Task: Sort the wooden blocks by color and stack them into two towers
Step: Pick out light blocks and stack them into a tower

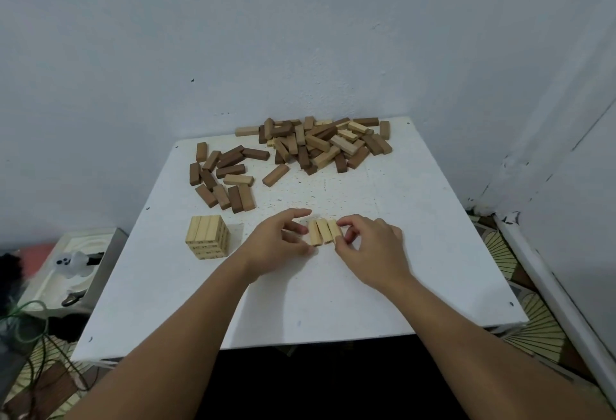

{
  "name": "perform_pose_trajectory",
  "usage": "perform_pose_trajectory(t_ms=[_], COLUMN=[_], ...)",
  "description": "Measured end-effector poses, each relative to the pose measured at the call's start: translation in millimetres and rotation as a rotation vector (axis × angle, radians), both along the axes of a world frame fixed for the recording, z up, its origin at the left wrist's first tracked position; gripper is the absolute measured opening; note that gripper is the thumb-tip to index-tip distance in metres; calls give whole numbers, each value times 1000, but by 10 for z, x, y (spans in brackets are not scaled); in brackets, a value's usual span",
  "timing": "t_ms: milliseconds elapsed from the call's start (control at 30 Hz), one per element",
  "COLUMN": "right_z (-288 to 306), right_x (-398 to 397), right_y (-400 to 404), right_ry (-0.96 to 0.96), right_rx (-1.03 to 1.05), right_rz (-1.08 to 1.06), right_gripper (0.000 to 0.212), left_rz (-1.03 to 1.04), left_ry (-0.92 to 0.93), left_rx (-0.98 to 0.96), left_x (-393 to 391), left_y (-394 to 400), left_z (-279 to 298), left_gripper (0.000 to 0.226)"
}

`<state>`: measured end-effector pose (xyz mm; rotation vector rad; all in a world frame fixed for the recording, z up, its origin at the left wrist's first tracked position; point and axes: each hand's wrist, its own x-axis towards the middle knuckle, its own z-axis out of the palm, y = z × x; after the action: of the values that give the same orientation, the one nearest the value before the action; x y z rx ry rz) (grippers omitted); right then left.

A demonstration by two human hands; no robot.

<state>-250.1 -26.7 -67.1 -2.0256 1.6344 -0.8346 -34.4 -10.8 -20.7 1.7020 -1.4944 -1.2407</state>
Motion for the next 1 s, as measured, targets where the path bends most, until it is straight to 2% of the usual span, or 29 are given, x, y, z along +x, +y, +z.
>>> perform_pose_trajectory(t_ms=[100, 333, 600, 733, 1000], right_z=[14, 22, 12, -5, 27], right_x=[-15, -23, -30, -36, -65], right_y=[0, -13, -29, -48, -57], right_ry=[14, 83, 73, 73, 32], right_rx=[8, 15, 25, 40, 73], right_rz=[31, 77, 86, 95, 106], right_gripper=[32, 46, 50, 55, 48], left_rz=[-3, 28, 19, -18, -53], left_ry=[-50, -120, -71, -154, -148], left_rx=[-19, -60, -46, -61, -39], left_x=[-38, -95, -96, -119, -104], left_y=[-26, -38, -52, -74, -72], left_z=[-26, -122, -120, -121, -106], left_gripper=[70, 57, 69, 60, 57])
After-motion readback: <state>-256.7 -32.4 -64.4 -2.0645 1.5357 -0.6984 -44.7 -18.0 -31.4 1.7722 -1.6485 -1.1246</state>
